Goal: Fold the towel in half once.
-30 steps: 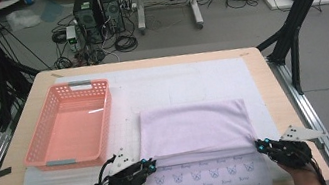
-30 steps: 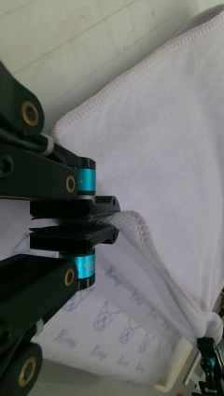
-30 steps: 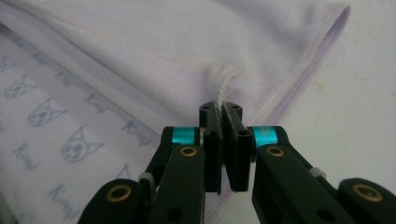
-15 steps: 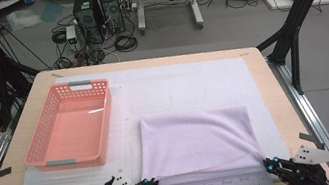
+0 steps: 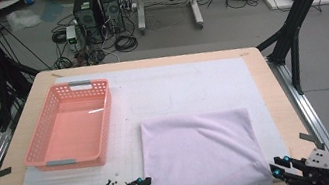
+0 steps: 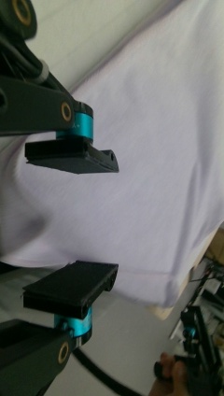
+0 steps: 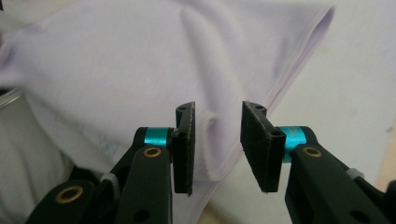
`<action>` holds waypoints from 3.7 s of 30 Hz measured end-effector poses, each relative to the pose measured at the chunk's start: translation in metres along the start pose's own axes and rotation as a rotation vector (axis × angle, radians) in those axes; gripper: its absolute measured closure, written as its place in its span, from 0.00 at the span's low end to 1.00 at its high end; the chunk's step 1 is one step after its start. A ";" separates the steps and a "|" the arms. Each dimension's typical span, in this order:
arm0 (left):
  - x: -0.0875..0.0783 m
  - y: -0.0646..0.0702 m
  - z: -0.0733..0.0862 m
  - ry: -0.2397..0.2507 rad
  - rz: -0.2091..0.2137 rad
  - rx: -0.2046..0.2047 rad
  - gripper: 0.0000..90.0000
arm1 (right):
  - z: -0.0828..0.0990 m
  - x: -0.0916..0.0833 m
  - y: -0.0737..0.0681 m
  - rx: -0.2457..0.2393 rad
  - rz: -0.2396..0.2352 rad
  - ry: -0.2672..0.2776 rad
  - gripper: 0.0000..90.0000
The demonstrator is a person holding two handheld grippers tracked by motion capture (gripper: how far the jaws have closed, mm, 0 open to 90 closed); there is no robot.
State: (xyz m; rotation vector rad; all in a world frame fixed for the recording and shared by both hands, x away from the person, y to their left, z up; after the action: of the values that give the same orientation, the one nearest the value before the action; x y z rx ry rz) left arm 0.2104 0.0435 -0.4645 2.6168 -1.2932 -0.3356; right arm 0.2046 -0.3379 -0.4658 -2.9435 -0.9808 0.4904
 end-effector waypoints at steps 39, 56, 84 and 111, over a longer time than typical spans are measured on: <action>0.115 -0.160 -0.035 -0.079 -0.281 -0.011 0.50 | -0.039 0.170 0.116 -0.022 0.191 -0.073 0.78; 0.127 -0.158 -0.018 -0.204 -0.247 0.047 0.89 | -0.014 0.151 0.111 0.025 0.159 -0.161 0.66; 0.167 -0.203 -0.105 -0.029 -0.354 0.038 0.93 | -0.077 0.182 0.138 -0.027 0.218 0.018 0.98; 0.180 -0.223 -0.105 -0.002 -0.338 -0.041 0.65 | -0.087 0.219 0.163 0.038 0.258 0.012 0.81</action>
State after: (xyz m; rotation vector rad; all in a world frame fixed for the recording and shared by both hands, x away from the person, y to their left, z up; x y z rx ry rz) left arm 0.5157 0.0411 -0.4469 2.7953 -0.8289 -0.4113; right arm 0.4910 -0.3327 -0.4626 -3.0487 -0.5846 0.4875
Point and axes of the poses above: each handheld gripper's, and its own axes: x roughly forward along the jaws, z roughly out of its underside, y roughly to its right, the point moved 9 cm from there along x, roughly forward along the jaws, and after that the axes turned 15 degrees about y, right-handed, at the moved point
